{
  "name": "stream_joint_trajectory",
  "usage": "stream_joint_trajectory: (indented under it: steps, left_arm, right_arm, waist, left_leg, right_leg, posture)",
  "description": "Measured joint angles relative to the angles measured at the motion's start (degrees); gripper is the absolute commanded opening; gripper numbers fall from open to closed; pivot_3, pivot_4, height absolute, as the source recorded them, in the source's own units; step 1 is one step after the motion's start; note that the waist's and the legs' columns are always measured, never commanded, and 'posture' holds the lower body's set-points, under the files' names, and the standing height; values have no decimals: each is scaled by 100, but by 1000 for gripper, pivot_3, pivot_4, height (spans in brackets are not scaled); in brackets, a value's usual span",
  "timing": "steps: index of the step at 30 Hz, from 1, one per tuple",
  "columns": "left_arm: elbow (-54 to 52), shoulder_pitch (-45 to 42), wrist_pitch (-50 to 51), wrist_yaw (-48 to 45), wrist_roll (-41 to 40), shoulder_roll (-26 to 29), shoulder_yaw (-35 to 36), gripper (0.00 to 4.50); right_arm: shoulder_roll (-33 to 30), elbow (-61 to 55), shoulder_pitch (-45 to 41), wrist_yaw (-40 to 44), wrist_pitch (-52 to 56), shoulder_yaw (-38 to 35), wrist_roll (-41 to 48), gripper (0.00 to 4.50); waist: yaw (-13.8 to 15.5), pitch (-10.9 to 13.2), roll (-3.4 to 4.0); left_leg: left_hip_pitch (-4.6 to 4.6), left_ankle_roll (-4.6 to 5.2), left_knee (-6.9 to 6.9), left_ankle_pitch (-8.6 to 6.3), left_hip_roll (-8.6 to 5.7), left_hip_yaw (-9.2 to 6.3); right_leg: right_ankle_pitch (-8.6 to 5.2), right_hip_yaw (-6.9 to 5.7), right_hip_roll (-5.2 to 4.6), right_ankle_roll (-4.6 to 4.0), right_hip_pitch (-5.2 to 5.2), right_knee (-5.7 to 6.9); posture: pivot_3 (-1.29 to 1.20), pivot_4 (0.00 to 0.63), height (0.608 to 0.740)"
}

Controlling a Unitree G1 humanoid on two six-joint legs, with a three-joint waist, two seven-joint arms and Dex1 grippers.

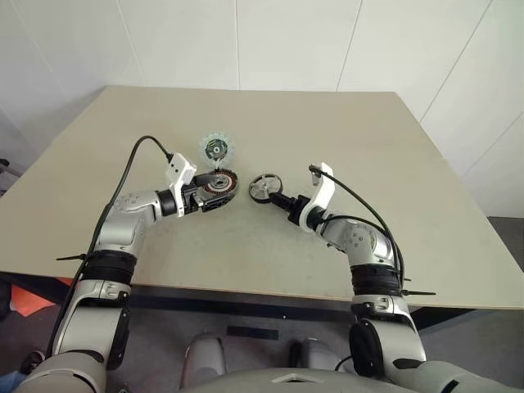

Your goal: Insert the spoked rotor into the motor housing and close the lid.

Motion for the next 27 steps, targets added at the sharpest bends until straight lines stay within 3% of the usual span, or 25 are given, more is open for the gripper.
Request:
stream_joint_trajectory:
  steps: [4, 17, 27]
  left_arm:
    - [-15, 13, 0, 11, 1, 15, 0, 4500]
    - [-19, 46, -51, 50, 60, 41, -5, 4500]
    - [-12, 46, -73, 54, 72, 25, -22, 4500]
  right_arm:
    - [11, 15, -81, 62, -35, 5, 41, 265]
    - [-77, 12, -72, 136, -186, 11, 41, 241]
    - [-1543, -524, -356, 178, -388, -339, -72, 241]
  waist:
    - [1, 0, 0]
    - [5, 0, 0]
    - [21, 0, -1]
  left_leg:
    - [4, 1, 1, 0, 0, 0]
    - [4, -7, -2, 4, 0, 0]
    - [2, -10, -3, 6, -1, 0]
  right_leg:
    - [0, 0, 0, 0, 3, 1]
    - [0, 0, 0, 0, 3, 0]
    - [0, 0, 1, 0, 3, -4]
  posture:
    - [0, 0, 740]
    - [0, 0, 740]
    - [0, 0, 740]
